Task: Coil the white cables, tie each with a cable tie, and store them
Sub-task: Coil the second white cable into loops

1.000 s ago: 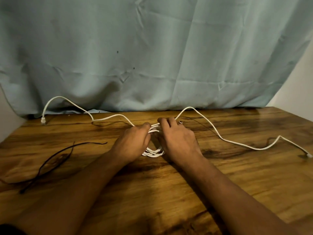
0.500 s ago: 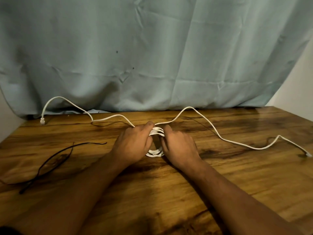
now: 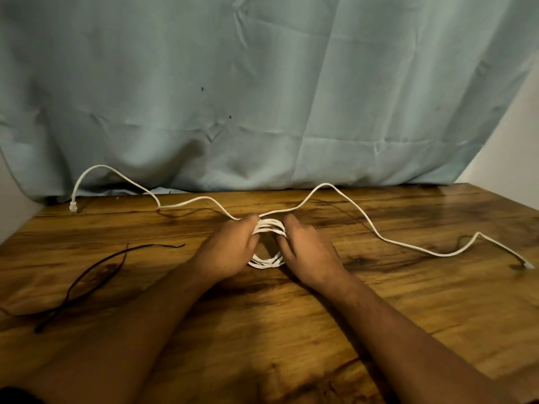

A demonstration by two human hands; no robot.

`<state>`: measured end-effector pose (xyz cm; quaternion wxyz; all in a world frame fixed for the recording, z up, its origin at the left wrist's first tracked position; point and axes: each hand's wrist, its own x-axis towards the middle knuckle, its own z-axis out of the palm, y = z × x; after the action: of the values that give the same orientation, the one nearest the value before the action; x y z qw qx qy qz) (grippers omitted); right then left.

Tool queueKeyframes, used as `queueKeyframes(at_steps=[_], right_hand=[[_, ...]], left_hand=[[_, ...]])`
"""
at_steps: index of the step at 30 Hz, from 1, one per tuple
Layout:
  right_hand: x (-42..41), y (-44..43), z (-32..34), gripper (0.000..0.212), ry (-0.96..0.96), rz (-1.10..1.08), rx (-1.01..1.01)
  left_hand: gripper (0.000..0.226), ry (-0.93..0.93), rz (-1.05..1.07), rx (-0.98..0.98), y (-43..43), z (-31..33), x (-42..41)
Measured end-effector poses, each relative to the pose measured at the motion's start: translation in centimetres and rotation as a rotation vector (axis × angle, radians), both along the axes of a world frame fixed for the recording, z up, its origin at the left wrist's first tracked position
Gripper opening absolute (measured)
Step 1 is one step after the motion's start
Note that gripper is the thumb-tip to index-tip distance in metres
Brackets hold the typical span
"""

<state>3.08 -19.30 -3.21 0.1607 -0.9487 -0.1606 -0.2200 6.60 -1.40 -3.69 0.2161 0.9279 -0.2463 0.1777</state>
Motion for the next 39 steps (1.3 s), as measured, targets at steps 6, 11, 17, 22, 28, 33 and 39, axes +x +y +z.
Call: queueKeyframes(at_steps=[6, 11, 17, 22, 28, 33, 39], right_hand=[[0.3, -0.3, -0.3, 0.014, 0.078, 0.128, 0.169], [-0.1, -0.1, 0.1, 0.016, 0.118, 0.21, 0.255], [0.2, -0.4, 0.0, 0.011, 0.055, 0.036, 0.093], [0.7, 0.0, 0.4, 0.018, 0.018, -0.202, -0.135], [0.2, 0.3, 0.6, 0.027, -0.125, -0.305, -0.238], [-0.2, 1.1, 0.5, 0.049, -0.107, -0.259, -0.309], [0.0, 0.0, 0.6, 0.016, -0.022, -0.183, -0.184]], left_hand=[[0.025, 0.132, -0.212, -0.273, 1.0, -0.2, 0.5], [0.02, 0.052, -0.149, -0.189, 1.2, -0.3, 0.9], [0.014, 0.088, -0.081, -0.296, 0.1, 0.0, 0.2], [0.011, 0.171, -0.085, -0.355, -1.3, 0.0, -0.3], [0.014, 0.146, -0.032, -0.302, -1.5, 0.0, -0.5], [0.012, 0.098, 0.009, -0.262, -1.3, -0.2, -0.2], [0.014, 0.067, -0.07, -0.208, -0.5, 0.2, -0.3]])
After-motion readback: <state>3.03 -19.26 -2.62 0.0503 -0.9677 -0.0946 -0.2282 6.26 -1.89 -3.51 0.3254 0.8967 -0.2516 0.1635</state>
